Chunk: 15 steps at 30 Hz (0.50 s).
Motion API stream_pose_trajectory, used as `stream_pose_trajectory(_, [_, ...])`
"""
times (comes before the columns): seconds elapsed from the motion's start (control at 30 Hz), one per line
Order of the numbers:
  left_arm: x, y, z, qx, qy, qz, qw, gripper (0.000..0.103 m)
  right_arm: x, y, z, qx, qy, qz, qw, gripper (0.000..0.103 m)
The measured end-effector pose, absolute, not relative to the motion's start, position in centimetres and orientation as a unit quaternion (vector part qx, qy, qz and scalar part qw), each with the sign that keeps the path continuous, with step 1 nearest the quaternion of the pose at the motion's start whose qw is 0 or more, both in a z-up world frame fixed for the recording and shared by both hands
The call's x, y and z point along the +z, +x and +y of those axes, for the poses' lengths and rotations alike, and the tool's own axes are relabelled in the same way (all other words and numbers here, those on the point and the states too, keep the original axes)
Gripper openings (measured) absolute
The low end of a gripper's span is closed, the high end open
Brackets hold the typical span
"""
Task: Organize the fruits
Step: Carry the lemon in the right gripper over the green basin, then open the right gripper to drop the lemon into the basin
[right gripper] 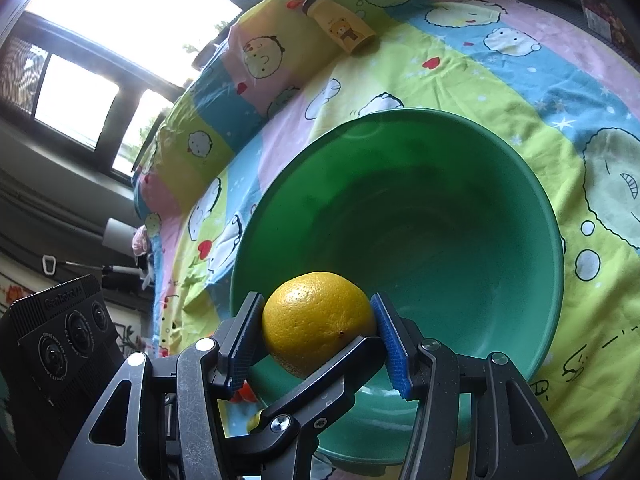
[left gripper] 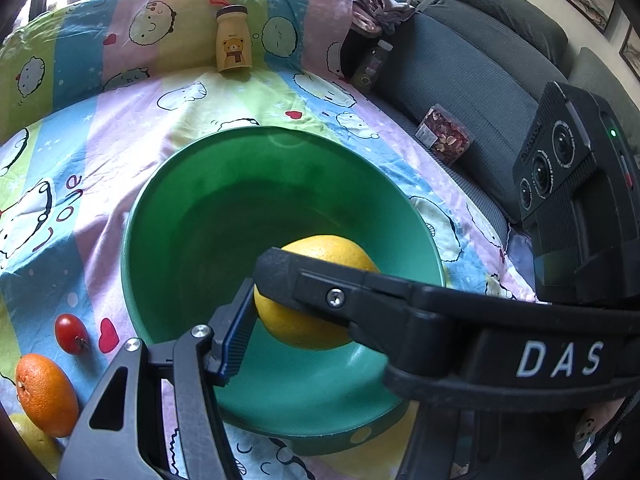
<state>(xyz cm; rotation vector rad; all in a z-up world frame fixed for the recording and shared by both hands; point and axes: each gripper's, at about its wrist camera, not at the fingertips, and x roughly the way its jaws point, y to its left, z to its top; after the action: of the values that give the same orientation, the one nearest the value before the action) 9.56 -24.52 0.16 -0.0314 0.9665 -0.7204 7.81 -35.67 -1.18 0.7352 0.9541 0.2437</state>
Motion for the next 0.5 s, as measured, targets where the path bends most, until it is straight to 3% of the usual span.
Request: stream_pose_trajectory(0.5, [0.02,9.82,-24.28,-0.330,-0.011,0.456,0.826,0.059,-1.49,7.99,-35.60,0.116,0.351,0.450,0.813,0.057])
